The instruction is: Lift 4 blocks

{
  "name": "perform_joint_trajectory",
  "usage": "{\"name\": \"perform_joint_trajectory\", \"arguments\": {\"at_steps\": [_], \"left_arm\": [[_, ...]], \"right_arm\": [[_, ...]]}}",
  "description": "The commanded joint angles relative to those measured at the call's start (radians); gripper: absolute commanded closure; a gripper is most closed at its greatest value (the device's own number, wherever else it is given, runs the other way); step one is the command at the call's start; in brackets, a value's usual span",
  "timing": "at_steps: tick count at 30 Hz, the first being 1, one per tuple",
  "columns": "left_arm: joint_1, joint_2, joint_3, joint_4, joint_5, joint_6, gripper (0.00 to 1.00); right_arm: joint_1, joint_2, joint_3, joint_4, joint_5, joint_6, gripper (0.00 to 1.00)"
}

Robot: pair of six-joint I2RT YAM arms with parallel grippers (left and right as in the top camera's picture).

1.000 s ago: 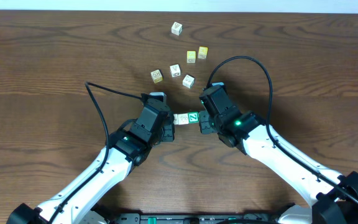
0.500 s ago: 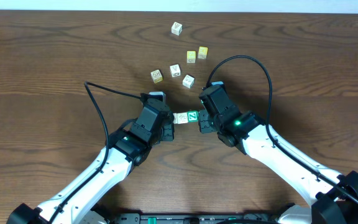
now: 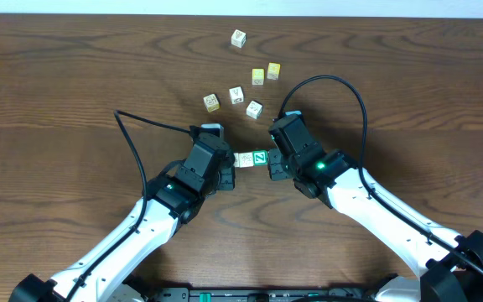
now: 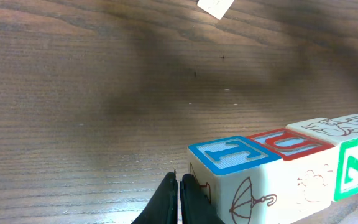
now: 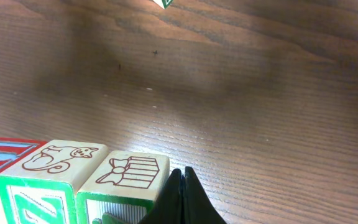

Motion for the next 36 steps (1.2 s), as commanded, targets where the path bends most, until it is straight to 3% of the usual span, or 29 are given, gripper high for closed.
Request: {"name": "perform_joint_trajectory", "arguments": {"at_steps": [1,36], "left_arm": [[-0.076,-0.01,0.065,0.08,0.253,-0.006,0.93],[-0.076,0.042,0.065,0.105,0.279,-0.013,0.93]], "right_arm": [[0.098,0.014,0.039,0.023,-0.357,-0.004,0.99],[0.098,0.095,0.039,0.074,-0.388,0.006,0.99]]}}
